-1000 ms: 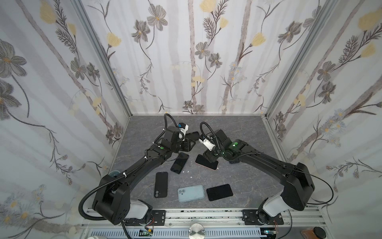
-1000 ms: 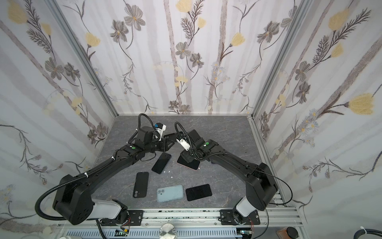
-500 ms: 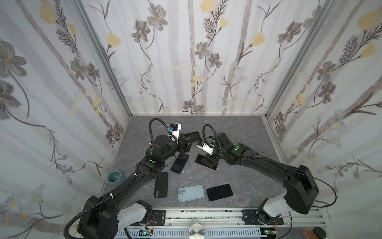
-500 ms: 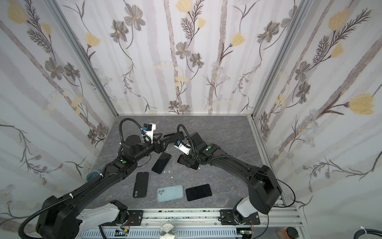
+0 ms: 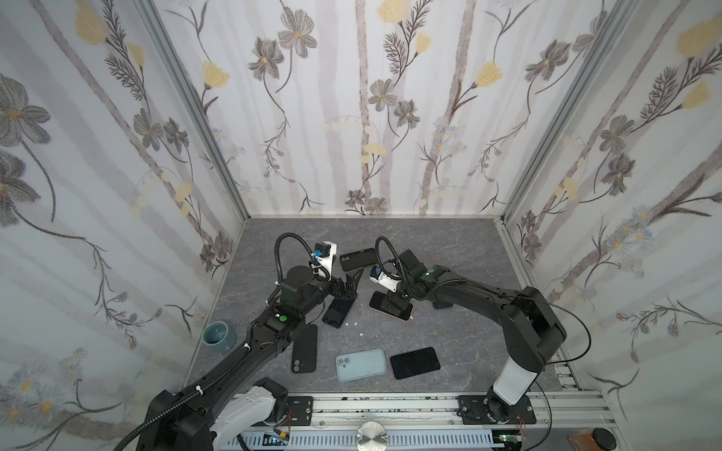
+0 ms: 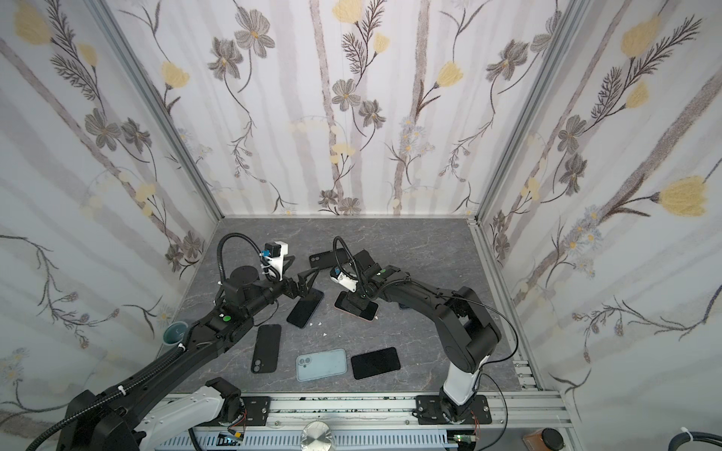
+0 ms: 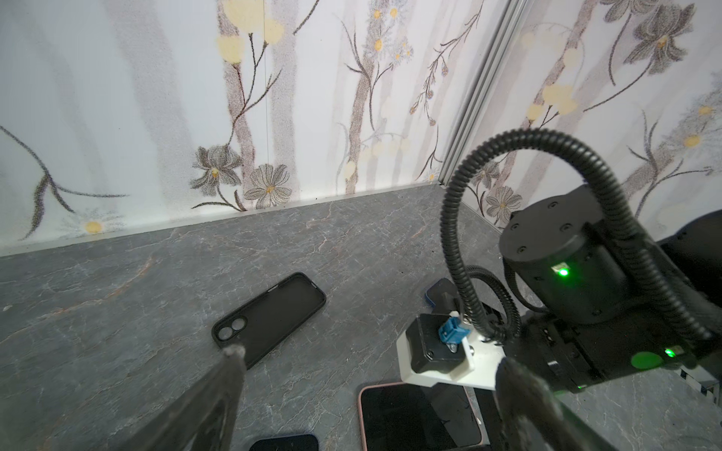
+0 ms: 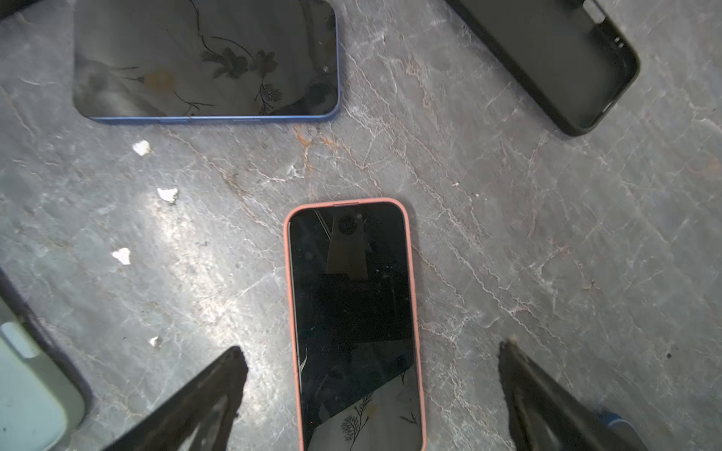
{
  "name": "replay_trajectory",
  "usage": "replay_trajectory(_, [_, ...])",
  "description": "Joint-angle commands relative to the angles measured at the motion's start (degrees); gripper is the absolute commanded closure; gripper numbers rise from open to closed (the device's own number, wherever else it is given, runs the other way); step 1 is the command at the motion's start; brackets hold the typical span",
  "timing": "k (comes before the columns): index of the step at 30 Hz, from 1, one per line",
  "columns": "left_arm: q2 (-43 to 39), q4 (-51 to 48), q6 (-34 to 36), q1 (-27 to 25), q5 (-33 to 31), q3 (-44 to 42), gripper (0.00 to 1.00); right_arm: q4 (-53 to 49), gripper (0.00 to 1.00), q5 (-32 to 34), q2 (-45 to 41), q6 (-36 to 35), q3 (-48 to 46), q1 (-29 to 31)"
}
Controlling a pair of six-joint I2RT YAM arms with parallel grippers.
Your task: Put the phone into the phone case
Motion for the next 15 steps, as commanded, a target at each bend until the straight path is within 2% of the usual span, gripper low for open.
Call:
replay_trajectory(1, [-1.7,-1.1,3.1,0.2,-0.7,-1.1,0.00,-1.8,0.00,0.3,1.4,-1.3,0.7,-0.4])
replay_trajectory(8, [-5.0,-4.7,6.1,0.1,-1.5,-2.5,0.00,-5.0,0.01,-0.5,6.1,-3.1,4.0,-1.9])
replay_trajectory(15, [-6.9,-5.8,5.3,0.1,-1.7,-4.0,0.00,-8.4,0.00,-1.0,9.0,-3.3,6.4,-2.8])
